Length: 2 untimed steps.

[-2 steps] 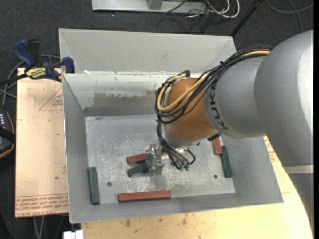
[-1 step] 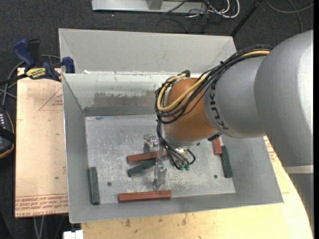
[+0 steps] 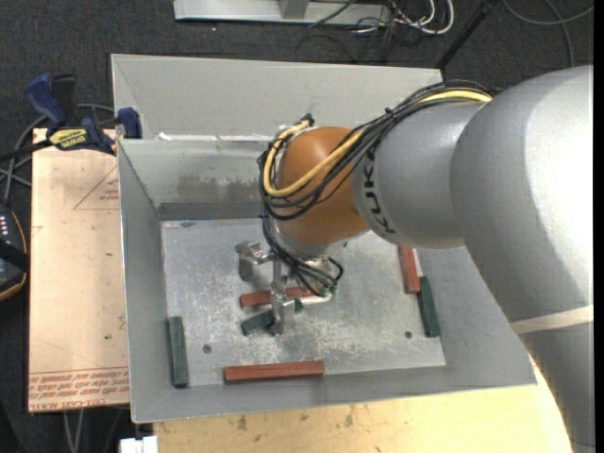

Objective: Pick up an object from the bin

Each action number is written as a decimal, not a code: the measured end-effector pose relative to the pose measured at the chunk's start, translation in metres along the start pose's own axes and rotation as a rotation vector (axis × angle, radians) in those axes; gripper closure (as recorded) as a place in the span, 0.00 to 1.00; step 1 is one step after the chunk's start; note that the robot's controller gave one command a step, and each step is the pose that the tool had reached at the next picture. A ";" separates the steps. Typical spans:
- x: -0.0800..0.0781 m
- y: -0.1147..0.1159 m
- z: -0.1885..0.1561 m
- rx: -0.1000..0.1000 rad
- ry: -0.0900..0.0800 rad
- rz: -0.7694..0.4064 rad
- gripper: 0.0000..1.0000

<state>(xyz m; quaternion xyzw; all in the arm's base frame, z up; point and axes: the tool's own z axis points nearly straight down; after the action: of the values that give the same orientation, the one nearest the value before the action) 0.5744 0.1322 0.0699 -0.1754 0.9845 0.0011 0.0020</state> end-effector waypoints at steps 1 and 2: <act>0.001 -0.001 0.000 0.000 0.003 0.002 1.00; -0.017 0.010 -0.181 0.003 -0.006 -0.465 1.00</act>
Offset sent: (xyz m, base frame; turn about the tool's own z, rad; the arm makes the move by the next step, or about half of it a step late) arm 0.0000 0.0000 0.0000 0.0000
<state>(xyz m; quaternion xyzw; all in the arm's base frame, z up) 0.5868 0.1469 0.2508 -0.3975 0.9176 -0.0002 0.0052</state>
